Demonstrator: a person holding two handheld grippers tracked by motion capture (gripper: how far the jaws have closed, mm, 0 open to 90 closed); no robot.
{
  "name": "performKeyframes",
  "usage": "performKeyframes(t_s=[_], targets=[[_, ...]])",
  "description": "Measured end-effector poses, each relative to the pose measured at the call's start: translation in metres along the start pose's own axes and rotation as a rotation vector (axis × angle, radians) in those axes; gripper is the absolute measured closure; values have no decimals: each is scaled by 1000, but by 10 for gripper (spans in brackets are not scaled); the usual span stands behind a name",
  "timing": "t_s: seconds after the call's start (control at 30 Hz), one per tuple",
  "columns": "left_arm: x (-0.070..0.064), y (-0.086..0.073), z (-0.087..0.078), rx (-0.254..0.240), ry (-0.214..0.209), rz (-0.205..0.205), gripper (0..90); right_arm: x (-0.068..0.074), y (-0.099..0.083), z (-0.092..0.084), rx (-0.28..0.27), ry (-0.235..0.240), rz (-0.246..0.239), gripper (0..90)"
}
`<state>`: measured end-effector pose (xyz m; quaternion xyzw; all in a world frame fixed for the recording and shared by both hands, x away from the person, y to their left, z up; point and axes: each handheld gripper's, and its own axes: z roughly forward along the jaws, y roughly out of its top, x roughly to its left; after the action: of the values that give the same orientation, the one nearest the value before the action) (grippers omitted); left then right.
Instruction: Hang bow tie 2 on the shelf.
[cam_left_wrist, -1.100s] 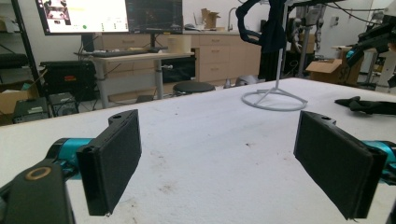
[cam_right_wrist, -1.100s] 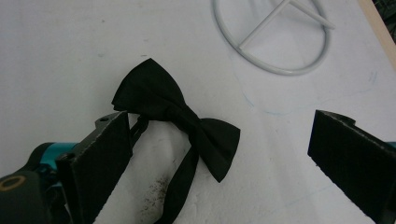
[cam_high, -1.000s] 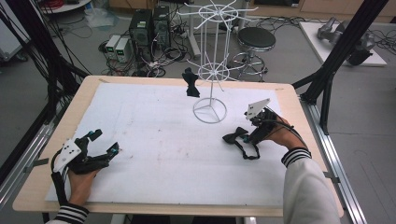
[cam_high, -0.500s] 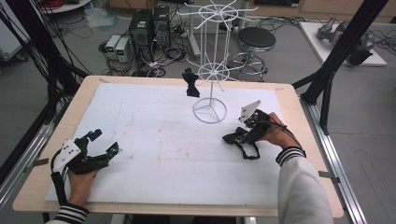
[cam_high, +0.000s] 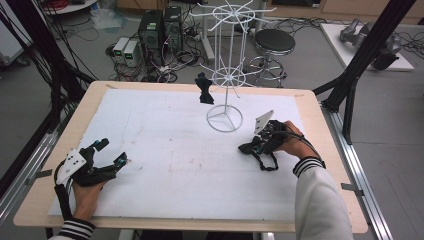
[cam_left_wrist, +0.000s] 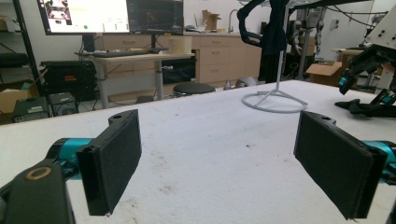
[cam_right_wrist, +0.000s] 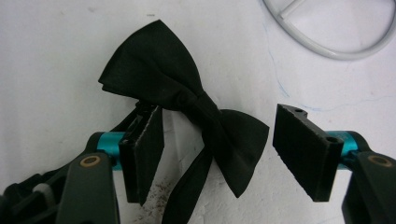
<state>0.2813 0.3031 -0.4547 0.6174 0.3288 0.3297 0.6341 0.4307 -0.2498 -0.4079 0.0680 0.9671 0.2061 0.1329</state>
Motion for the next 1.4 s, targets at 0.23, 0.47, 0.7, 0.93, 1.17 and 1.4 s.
performKeyframes(t_s=[0.23, 0.47, 0.7, 0.93, 1.17, 1.4], targets=[[0, 0, 0, -1, -1, -5, 155, -1, 0, 3, 16, 10, -8, 432], [0, 0, 0, 2, -2, -6, 155, -1, -2, 4, 40, 20, -2, 537], [0, 0, 0, 2, -1, -6, 155, -2, -2, 7, 59, 27, 7, 657], [0, 0, 0, -2, 0, -4, 155, -3, -1, 5, 83, 29, 12, 835], [0, 0, 0, -2, 0, -3, 155, -4, -1, 4, 81, 20, 31, 842], [0, 0, 0, 2, -1, 2, 155, -4, -1, 1, 65, 21, 44, 842]])
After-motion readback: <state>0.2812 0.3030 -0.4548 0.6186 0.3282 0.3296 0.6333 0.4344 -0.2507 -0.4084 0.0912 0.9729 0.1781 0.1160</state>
